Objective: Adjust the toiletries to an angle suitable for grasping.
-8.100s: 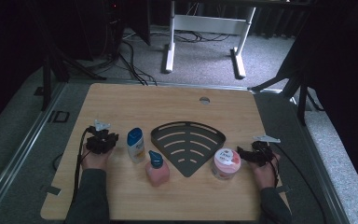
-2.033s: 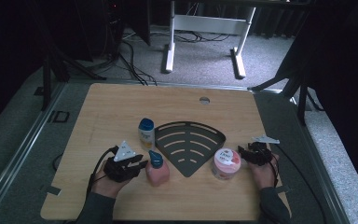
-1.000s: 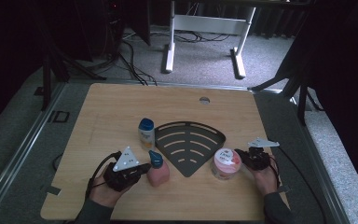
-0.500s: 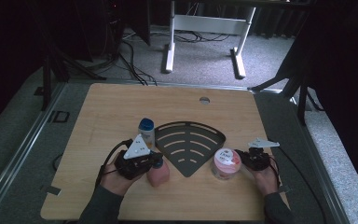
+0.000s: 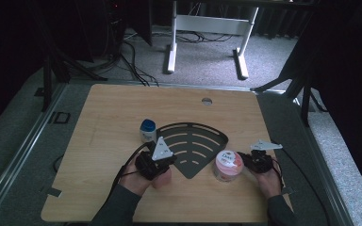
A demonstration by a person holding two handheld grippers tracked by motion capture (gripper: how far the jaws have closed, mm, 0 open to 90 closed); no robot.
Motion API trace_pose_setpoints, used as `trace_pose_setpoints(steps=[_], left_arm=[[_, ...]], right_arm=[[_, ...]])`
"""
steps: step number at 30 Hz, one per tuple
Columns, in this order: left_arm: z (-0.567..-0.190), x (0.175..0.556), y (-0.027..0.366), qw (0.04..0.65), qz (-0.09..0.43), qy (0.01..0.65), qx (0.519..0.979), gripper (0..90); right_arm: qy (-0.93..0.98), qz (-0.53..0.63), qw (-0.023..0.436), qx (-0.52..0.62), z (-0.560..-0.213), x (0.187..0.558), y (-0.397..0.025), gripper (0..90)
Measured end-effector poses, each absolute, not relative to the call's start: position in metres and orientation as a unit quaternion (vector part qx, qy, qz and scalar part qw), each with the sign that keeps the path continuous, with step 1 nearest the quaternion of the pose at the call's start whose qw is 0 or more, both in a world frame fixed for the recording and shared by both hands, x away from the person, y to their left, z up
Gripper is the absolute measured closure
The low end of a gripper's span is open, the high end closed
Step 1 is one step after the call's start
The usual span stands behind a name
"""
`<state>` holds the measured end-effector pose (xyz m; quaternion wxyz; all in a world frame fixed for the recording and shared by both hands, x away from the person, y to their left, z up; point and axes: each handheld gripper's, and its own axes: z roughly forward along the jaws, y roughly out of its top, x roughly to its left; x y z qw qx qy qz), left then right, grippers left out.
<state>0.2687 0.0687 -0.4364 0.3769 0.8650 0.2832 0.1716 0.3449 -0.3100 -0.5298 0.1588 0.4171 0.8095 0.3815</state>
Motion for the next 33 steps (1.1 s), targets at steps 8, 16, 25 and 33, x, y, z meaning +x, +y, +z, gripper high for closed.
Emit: trace_pose_setpoints(steps=[8,16,25,33], left_arm=[[-0.443,0.262,0.069,0.369,0.17,0.276,0.871,89.9],[-0.451,0.256,0.074,0.347,0.178,0.277,0.878,89.9],[-0.46,0.25,0.082,0.332,0.176,0.291,0.88,89.8],[-0.466,0.247,0.069,0.343,0.175,0.272,0.882,89.6]], right_arm=[[0.812,0.381,0.158,0.412,-0.53,0.344,-0.308,90.0],[0.816,0.381,0.155,0.407,-0.529,0.342,-0.307,90.0],[0.818,0.382,0.151,0.403,-0.529,0.34,-0.307,90.0],[0.817,0.385,0.147,0.403,-0.53,0.34,-0.307,90.0]])
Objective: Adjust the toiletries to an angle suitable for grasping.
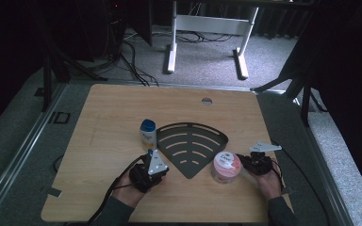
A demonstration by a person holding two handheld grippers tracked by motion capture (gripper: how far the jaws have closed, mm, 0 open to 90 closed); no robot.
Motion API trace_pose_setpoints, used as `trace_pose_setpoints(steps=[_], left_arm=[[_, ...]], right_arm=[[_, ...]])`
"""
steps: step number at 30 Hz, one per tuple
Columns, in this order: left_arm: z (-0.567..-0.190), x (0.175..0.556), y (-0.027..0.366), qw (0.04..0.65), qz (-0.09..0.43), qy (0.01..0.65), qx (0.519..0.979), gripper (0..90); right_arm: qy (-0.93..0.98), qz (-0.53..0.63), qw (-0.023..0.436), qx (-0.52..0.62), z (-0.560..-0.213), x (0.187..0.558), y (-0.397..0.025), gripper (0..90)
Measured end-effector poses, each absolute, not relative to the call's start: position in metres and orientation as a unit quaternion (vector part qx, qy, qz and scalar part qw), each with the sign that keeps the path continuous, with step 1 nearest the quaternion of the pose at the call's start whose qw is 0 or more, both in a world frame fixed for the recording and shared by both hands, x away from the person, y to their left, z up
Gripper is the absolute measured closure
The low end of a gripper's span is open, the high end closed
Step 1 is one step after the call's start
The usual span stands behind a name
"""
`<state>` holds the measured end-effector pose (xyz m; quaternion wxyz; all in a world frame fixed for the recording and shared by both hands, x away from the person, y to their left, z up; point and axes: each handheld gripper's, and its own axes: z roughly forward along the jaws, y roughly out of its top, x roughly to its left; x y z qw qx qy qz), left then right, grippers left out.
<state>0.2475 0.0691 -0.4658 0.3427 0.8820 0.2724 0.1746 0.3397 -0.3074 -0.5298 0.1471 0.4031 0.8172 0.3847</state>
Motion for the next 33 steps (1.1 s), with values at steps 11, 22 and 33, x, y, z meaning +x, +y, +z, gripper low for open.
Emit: trace_pose_setpoints(steps=[11,22,33], left_arm=[[-0.495,0.255,0.054,0.292,0.172,0.271,0.901,89.7],[-0.499,0.243,0.069,0.3,0.165,0.286,0.895,89.6],[-0.503,0.237,0.08,0.301,0.154,0.296,0.893,88.8]], right_arm=[[0.826,0.383,0.138,0.389,-0.53,0.335,-0.306,90.0],[0.833,0.384,0.13,0.375,-0.53,0.33,-0.304,90.0],[0.835,0.384,0.127,0.373,-0.531,0.331,-0.304,90.0]])
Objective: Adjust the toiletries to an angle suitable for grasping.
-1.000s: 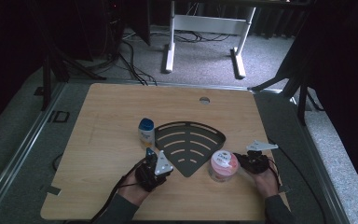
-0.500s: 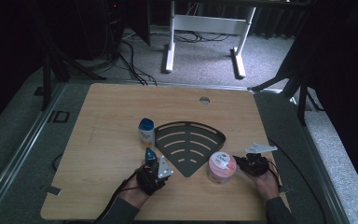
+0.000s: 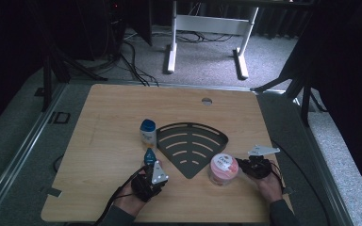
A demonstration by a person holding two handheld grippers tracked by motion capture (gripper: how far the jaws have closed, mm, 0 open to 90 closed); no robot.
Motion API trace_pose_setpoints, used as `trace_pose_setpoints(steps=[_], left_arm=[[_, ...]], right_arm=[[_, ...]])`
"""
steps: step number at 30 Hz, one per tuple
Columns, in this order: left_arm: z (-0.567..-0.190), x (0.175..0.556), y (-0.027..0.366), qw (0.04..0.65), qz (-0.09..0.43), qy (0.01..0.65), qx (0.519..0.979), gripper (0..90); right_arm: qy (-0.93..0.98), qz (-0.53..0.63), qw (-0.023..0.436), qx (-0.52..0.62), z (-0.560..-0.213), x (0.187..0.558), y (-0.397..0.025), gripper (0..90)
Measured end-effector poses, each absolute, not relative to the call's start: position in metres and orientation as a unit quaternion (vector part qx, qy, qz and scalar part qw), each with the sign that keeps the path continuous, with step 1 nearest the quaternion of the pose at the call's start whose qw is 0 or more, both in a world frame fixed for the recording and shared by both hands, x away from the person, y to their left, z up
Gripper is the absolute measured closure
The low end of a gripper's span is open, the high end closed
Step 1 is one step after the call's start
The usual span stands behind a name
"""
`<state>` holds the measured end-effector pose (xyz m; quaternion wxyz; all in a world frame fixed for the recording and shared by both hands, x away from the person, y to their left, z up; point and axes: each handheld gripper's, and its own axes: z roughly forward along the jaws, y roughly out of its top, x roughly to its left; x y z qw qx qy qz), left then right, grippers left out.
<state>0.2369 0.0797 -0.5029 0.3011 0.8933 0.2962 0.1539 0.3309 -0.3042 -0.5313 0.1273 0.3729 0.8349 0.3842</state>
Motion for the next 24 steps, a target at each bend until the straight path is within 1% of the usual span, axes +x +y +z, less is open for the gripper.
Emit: trace_pose_setpoints(steps=[8,13,24], left_arm=[[-0.51,0.237,0.092,0.292,0.161,0.311,0.89,88.9],[-0.512,0.243,0.099,0.284,0.175,0.323,0.886,89.0],[-0.515,0.253,0.106,0.284,0.184,0.338,0.878,89.0]], right_arm=[[0.836,0.384,0.126,0.371,-0.531,0.331,-0.304,90.0],[0.837,0.384,0.126,0.368,-0.531,0.331,-0.303,90.0],[0.841,0.383,0.123,0.363,-0.531,0.327,-0.3,90.0]])
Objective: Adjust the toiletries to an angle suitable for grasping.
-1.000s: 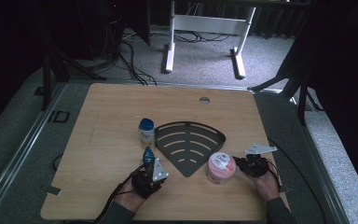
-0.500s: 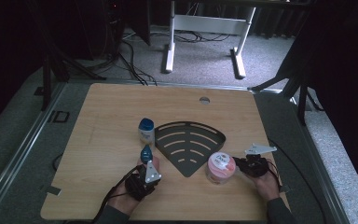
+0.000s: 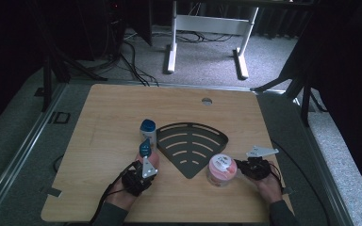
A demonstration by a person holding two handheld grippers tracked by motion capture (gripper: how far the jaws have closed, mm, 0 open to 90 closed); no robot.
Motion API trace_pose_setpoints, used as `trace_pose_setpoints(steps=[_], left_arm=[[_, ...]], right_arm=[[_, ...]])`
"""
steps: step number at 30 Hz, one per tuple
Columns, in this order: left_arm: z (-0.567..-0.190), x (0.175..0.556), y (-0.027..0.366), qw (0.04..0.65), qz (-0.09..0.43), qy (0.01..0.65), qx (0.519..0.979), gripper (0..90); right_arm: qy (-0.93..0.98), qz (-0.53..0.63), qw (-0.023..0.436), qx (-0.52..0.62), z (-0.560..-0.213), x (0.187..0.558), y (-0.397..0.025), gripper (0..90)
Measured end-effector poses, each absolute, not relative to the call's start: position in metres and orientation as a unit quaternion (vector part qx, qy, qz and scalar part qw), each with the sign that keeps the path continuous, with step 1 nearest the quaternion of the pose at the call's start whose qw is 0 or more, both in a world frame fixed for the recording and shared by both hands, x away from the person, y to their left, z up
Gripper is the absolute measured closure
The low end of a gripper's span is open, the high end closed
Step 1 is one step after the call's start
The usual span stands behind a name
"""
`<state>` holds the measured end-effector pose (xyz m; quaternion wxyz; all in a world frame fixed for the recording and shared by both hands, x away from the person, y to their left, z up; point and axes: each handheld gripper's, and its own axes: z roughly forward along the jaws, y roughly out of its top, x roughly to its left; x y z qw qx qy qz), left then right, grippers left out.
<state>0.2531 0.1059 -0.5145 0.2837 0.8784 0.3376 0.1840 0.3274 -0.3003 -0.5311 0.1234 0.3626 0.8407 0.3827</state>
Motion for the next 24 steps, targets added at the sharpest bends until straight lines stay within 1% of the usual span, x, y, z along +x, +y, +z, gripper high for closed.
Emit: trace_pose_setpoints(steps=[16,24], left_arm=[[-0.519,0.263,0.11,0.282,0.181,0.349,0.875,88.6],[-0.52,0.261,0.1,0.292,0.168,0.331,0.882,86.5]], right_arm=[[0.852,0.383,0.113,0.339,-0.531,0.317,-0.289,90.0],[0.856,0.383,0.11,0.328,-0.53,0.312,-0.283,90.0]])
